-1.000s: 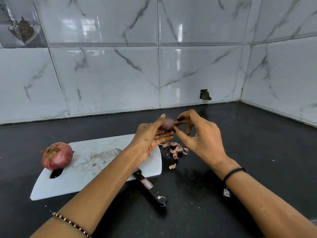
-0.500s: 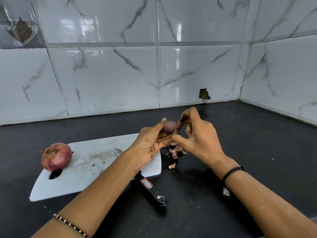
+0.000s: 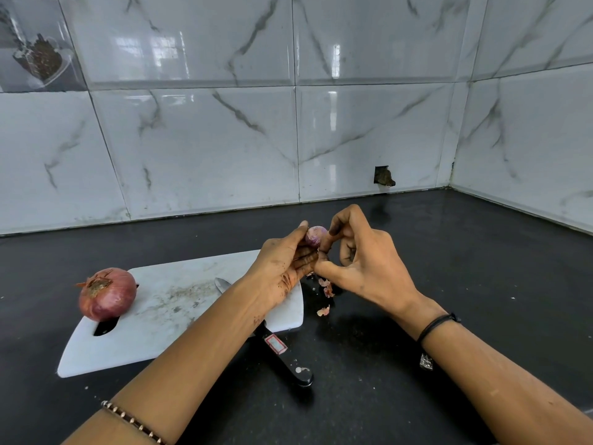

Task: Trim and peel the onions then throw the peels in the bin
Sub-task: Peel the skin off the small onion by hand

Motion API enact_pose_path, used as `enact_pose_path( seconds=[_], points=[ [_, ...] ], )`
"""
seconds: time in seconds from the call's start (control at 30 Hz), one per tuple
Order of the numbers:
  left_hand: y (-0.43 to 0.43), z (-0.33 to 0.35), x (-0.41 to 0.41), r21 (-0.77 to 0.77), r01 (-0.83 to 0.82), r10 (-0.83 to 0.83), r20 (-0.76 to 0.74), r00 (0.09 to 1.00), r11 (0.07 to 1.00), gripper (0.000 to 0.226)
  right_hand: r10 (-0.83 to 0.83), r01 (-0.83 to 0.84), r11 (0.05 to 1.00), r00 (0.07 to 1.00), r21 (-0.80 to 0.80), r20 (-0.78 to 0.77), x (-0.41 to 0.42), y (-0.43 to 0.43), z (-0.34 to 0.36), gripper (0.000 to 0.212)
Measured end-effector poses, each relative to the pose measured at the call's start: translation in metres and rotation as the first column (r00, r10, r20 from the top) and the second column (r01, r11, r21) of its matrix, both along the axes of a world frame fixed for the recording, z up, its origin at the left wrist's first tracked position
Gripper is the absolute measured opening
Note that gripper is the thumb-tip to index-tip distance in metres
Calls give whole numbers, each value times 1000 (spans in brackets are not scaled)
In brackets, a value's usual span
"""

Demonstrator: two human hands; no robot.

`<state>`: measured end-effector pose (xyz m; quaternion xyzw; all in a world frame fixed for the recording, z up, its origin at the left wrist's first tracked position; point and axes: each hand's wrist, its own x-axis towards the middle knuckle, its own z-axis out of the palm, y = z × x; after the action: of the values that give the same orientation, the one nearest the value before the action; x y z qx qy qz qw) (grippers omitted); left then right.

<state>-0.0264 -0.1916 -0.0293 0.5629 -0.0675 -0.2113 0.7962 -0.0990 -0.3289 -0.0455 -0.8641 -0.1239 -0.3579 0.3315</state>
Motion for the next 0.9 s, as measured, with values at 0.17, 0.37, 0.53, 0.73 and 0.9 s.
enact_pose_path(
  seconds=[0.17, 0.37, 0.53, 0.73, 0.9],
  points=[
    [1, 2, 2, -61, -21, 19, -38, 999, 998, 27, -61, 59, 997, 998, 58, 23, 1, -1, 0, 46],
    [4, 8, 0, -149, -23, 5, -121, 993, 989, 25, -176, 171, 981, 983, 91, 50, 0, -4, 2, 39],
    [7, 10, 4, -191, 14, -44, -156, 987, 982, 29, -268, 268, 963, 963, 37, -3, 4, -8, -2, 17],
    [7, 8, 7, -194, 41, -67, -128, 989, 980, 36, -306, 306, 952, 952, 3, -9, 6, -9, -4, 12],
    [6, 6, 7, -206, 57, -76, -89, 993, 977, 27, -289, 288, 957, 957, 15, 33, 6, -8, -3, 7]
  ],
)
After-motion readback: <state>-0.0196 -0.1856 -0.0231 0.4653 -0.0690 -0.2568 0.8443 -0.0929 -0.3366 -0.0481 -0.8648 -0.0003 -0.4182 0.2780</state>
